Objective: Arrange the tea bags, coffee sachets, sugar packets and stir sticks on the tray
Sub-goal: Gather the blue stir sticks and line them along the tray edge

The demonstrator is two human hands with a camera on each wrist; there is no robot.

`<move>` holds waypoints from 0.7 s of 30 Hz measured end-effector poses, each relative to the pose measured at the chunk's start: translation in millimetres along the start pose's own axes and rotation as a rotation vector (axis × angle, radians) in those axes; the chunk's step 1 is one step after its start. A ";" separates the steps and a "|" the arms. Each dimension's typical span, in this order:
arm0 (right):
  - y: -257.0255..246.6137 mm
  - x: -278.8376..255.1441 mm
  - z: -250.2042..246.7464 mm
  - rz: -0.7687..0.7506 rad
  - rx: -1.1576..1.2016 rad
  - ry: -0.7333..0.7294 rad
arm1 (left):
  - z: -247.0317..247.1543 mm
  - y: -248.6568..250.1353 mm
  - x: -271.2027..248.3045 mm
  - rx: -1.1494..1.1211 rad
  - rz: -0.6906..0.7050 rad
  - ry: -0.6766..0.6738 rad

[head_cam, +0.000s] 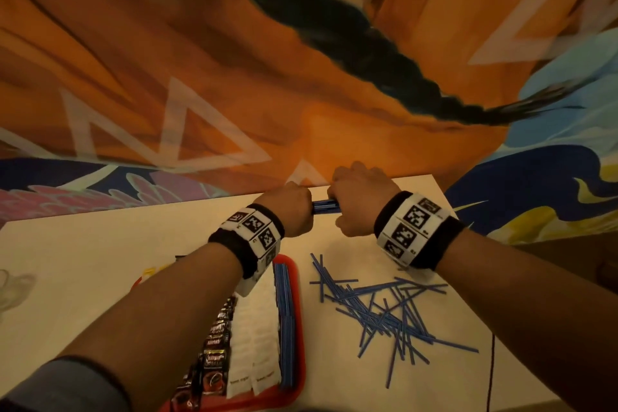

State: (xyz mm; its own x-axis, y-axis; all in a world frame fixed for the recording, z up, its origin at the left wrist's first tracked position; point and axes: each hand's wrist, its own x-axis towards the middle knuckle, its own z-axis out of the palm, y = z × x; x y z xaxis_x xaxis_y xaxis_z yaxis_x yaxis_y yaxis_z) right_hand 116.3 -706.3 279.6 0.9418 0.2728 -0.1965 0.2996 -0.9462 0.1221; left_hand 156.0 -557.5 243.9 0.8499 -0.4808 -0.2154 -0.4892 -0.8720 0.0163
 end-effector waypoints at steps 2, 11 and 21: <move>-6.4 0.6 2.0 0.009 -0.047 0.039 | -2.3 -3.5 0.1 -0.035 -0.001 0.057; -29.6 9.4 3.3 0.127 0.148 0.090 | -12.9 5.0 -3.3 -0.192 -0.004 0.088; -41.3 16.8 14.2 0.092 0.152 0.183 | -1.6 -3.5 -15.1 -0.255 0.004 0.094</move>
State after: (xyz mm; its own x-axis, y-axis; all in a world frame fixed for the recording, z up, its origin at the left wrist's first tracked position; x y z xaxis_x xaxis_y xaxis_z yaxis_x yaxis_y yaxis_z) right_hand 117.5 -665.0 257.4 0.9801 0.1982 -0.0102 0.1980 -0.9800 -0.0190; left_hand 145.2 -547.3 248.6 0.8685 -0.4800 -0.1233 -0.4373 -0.8594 0.2650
